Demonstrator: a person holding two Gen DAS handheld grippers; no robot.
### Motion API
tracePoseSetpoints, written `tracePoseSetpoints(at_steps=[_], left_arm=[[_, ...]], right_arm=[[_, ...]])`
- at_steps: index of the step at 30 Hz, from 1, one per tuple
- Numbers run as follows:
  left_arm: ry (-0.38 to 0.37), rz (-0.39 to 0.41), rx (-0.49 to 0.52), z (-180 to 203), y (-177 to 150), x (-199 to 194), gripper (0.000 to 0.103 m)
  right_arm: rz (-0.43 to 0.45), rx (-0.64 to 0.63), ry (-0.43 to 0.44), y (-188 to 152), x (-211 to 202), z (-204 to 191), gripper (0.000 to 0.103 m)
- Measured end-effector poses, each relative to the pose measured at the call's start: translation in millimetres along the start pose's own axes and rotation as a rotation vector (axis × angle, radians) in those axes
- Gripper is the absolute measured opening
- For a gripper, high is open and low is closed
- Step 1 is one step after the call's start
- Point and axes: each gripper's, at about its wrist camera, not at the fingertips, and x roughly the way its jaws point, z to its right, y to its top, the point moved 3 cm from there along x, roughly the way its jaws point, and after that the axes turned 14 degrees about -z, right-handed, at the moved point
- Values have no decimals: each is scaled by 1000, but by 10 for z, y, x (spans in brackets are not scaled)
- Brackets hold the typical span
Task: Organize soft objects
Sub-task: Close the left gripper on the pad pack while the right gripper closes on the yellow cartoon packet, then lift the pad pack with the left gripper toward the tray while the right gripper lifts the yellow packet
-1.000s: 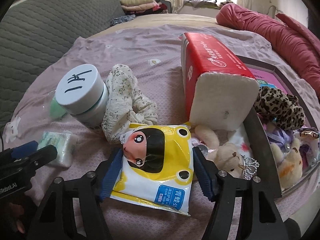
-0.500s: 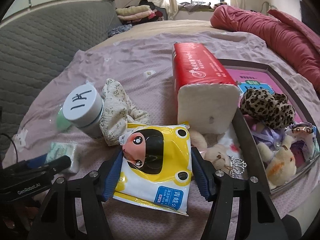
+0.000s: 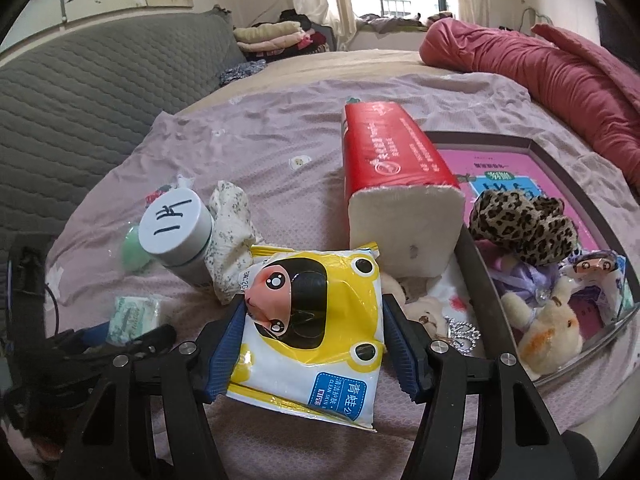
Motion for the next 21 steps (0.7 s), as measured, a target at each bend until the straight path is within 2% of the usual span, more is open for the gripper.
tracePoseSetpoints(at_steps=[2, 16, 21], left_arm=[[13, 10, 15, 15, -12, -1, 77], [-73, 71, -18, -86, -37, -198, 73], [-60, 114, -2, -34, -88, -377, 73]], right_arm=[[8, 1, 5, -2, -33, 6, 66], [105, 18, -7, 19, -306, 152, 66], [116, 29, -11, 23, -356, 223, 66]])
